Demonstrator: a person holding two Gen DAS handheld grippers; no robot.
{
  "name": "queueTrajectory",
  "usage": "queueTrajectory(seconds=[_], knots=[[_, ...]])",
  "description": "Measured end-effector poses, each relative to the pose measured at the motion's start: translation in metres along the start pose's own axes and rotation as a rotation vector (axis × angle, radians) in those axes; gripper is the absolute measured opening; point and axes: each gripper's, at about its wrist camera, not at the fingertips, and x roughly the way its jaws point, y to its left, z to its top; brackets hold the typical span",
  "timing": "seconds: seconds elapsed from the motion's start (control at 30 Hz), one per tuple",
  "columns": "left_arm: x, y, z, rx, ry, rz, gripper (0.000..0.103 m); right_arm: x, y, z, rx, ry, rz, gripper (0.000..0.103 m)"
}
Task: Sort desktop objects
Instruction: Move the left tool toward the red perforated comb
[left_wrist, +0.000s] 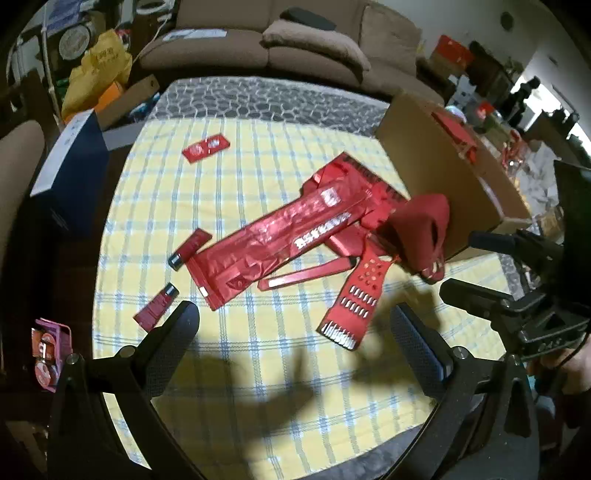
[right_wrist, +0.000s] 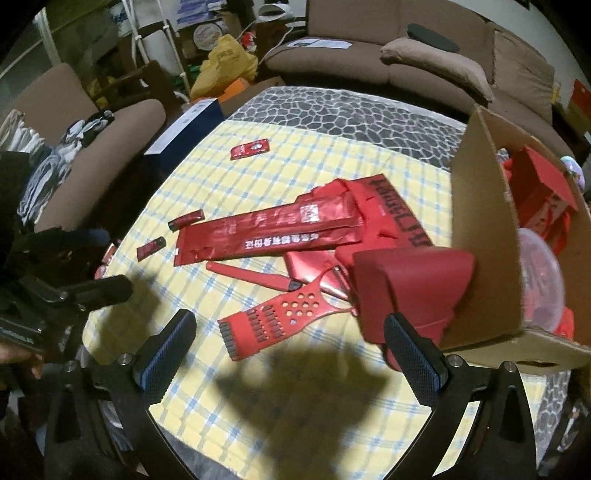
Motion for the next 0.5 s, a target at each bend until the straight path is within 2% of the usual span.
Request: queueTrajectory(seconds=[0.27, 0.5], knots=[[0.023, 0.043, -0.003, -0.13, -0.037, 0.006, 0.103, 0.033, 0.01, -0.01, -0.02, -0.024, 0.029, 0.103], [0.046, 0.047, -0.006, -0.112, -0.027, 0.023, 0.103, 0.048, 0.008, -0.008, -0.03, -0.029, 0.034, 0.103]])
